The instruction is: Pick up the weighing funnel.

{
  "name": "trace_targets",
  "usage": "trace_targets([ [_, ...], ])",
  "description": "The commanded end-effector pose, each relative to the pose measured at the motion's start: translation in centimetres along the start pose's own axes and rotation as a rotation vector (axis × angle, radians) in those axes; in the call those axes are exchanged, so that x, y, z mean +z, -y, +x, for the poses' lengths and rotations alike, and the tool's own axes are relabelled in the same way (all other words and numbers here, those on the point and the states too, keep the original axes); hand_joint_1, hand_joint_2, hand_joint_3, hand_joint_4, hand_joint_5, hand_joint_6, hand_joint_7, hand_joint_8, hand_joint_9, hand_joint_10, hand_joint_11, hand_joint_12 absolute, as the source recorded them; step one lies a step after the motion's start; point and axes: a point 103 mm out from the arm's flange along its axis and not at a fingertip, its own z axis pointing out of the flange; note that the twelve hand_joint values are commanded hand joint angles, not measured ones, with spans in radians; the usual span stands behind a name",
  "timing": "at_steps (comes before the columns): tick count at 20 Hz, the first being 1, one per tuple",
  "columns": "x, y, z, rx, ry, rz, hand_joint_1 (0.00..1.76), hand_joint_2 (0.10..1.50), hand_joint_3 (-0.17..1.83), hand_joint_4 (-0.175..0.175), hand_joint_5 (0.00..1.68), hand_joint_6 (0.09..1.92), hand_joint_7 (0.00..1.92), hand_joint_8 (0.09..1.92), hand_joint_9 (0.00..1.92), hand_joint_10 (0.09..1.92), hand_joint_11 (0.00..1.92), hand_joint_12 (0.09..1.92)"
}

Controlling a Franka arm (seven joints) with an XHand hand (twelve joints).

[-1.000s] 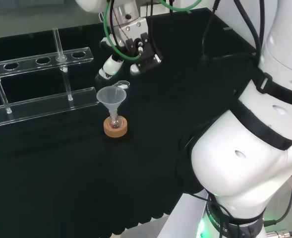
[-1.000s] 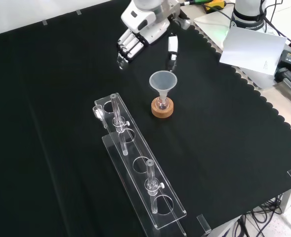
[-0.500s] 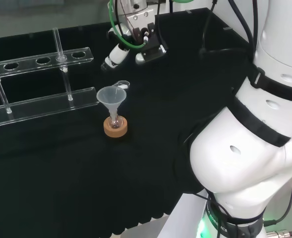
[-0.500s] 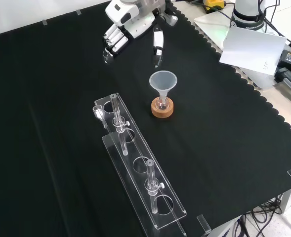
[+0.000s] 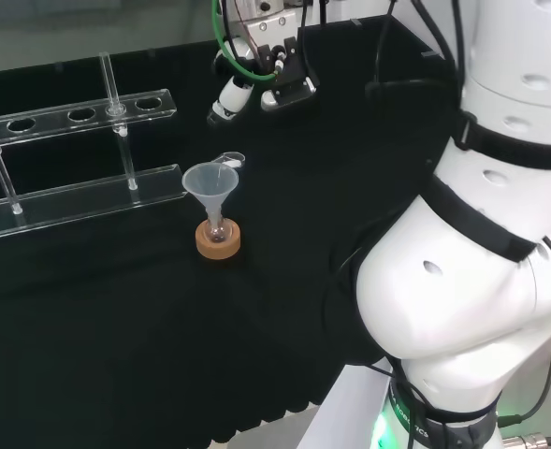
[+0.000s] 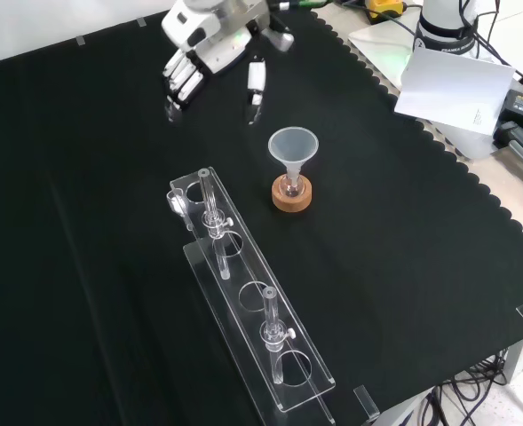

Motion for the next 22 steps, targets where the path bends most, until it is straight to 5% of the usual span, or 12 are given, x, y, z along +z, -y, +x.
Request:
trace_targets([
  [1, 3.3, -5.6, -2.7, -0.012, -0.024, 0.026, 0.72, 0.75, 0.15, -0.053, 0.41, 0.09, 0.23, 0.70, 0.43, 0.67, 0.29, 1.39],
  [22, 9.5, -10.7, -2.4, -0.042, -0.020, 0.100, 0.87, 0.69, 0.25, -0.039, 0.49, 0.09, 0.27, 0.68, 0.50, 0.61, 0.34, 1.35],
])
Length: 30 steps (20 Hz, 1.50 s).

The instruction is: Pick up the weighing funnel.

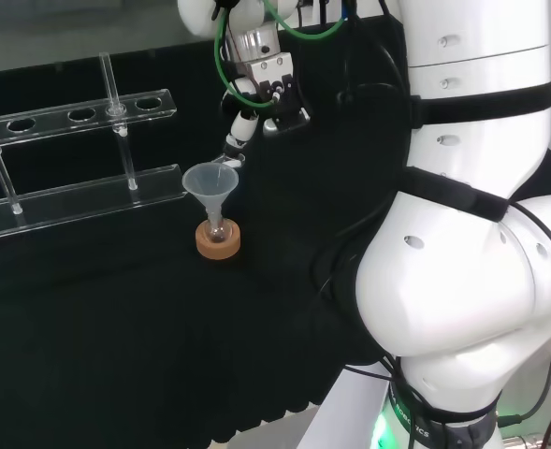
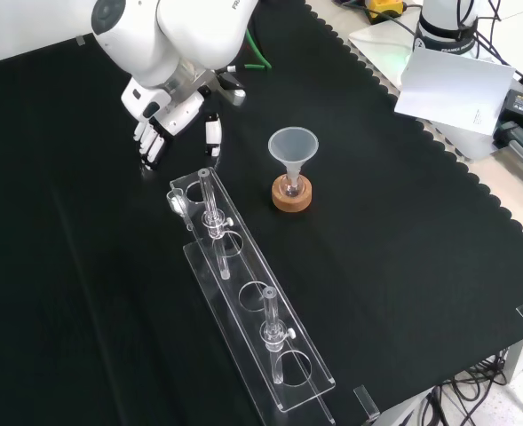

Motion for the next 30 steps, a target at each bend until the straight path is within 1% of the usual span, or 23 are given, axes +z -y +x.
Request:
trace_targets([
  [1, 1.6, -0.7, 0.2, 0.002, -0.004, -0.006, 0.87, 0.68, 0.26, -0.039, 0.49, 0.09, 0.27, 0.67, 0.50, 0.60, 0.34, 1.35],
  [3, 2.1, -0.9, 0.3, 0.007, -0.010, -0.028, 0.87, 0.67, 0.27, -0.038, 0.50, 0.09, 0.28, 0.68, 0.51, 0.60, 0.34, 1.35],
  [9, 2.9, -1.5, 0.4, 0.009, -0.015, -0.022, 0.89, 0.65, 0.34, -0.034, 0.56, 0.09, 0.32, 0.68, 0.54, 0.59, 0.38, 1.33],
  [14, 3.6, -2.2, 0.4, 0.010, -0.010, -0.002, 0.89, 0.63, 0.38, -0.033, 0.58, 0.09, 0.33, 0.67, 0.56, 0.59, 0.39, 1.32],
  [21, 4.5, -2.9, 0.6, 0.011, -0.009, -0.007, 0.90, 0.63, 0.40, -0.032, 0.60, 0.09, 0.35, 0.67, 0.58, 0.59, 0.40, 1.32],
  [24, 4.9, -3.3, 0.7, 0.008, -0.023, -0.006, 0.91, 0.61, 0.43, -0.032, 0.61, 0.09, 0.35, 0.67, 0.59, 0.58, 0.41, 1.31],
  [30, 4.9, -3.8, 1.0, 0.014, -0.007, -0.004, 0.92, 0.61, 0.46, -0.030, 0.62, 0.09, 0.37, 0.67, 0.60, 0.57, 0.42, 1.31],
])
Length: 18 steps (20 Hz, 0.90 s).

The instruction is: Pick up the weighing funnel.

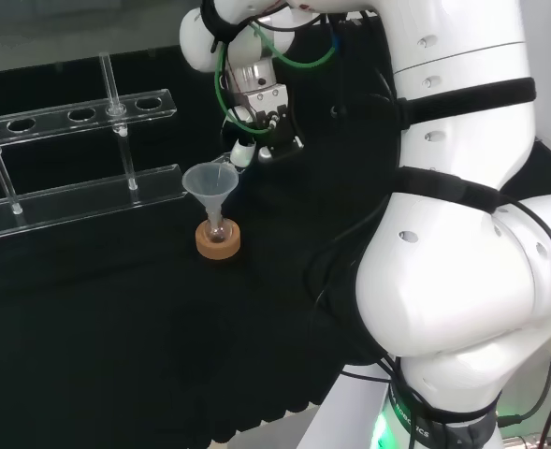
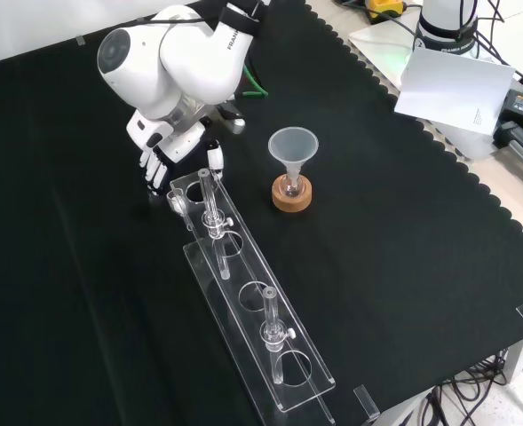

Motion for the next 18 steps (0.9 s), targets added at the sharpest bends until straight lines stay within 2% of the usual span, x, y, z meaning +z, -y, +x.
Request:
trace_targets([
  [1, -0.03, -0.51, 0.37, 0.009, 0.013, 0.004, 0.92, 0.61, 0.46, -0.030, 0.62, 0.09, 0.37, 0.67, 0.60, 0.57, 0.42, 1.31],
  [6, -0.07, -0.82, 0.56, 0.021, 0.037, 0.008, 0.94, 0.61, 0.47, -0.029, 0.64, 0.10, 0.38, 0.67, 0.62, 0.57, 0.43, 1.30],
  [7, -0.09, -0.89, 0.60, 0.046, 0.048, 0.014, 0.94, 0.60, 0.49, -0.027, 0.65, 0.11, 0.39, 0.67, 0.62, 0.57, 0.43, 1.29],
  [9, -0.12, -1.00, 0.64, 0.056, 0.058, 0.010, 0.95, 0.59, 0.50, -0.023, 0.68, 0.13, 0.40, 0.66, 0.63, 0.56, 0.44, 1.29],
  [13, -0.12, -1.20, 0.78, 0.055, 0.072, -0.004, 0.96, 0.57, 0.57, -0.018, 0.68, 0.27, 0.43, 0.65, 0.66, 0.54, 0.45, 1.28],
  [15, -0.07, -1.19, 0.53, 0.029, 0.056, -0.017, 0.97, 0.56, 0.59, -0.016, 0.65, 0.38, 0.43, 0.65, 0.67, 0.53, 0.46, 1.28],
  [18, -0.02, -1.20, 0.32, 0.030, 0.065, -0.025, 0.98, 0.56, 0.60, -0.014, 0.64, 0.46, 0.43, 0.65, 0.67, 0.53, 0.47, 1.28],
])
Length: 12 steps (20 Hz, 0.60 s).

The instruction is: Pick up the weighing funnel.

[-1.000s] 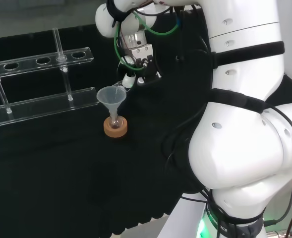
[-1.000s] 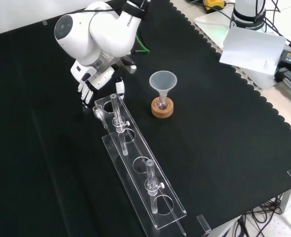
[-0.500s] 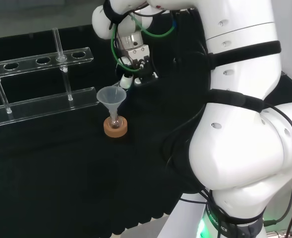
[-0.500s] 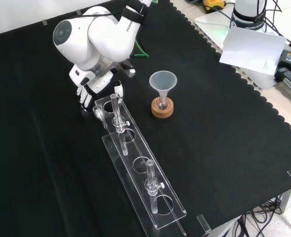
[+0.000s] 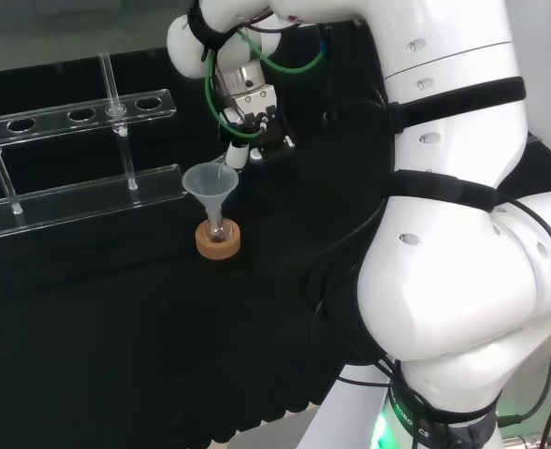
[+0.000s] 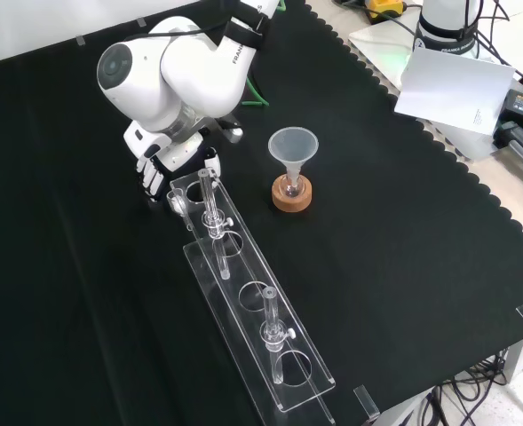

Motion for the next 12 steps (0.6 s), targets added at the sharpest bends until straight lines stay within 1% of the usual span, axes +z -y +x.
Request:
trace_targets([
  [1, 0.12, -0.06, -0.43, -0.013, 0.003, -0.022, 0.98, 0.56, 0.60, -0.014, 0.64, 0.48, 0.43, 0.65, 0.67, 0.53, 0.47, 1.28],
  [5, 0.13, -0.28, -0.19, -0.009, 0.020, -0.023, 0.99, 0.56, 0.61, -0.010, 0.65, 0.53, 0.44, 0.66, 0.68, 0.53, 0.47, 1.28],
  [10, 0.10, -0.37, -0.06, -0.005, 0.023, -0.026, 1.00, 0.56, 0.61, -0.008, 0.65, 0.57, 0.45, 0.66, 0.69, 0.53, 0.50, 1.27],
  [12, 0.12, -0.34, -0.08, -0.003, 0.035, -0.012, 1.00, 0.56, 0.62, -0.008, 0.65, 0.60, 0.45, 0.66, 0.69, 0.53, 0.50, 1.26],
])
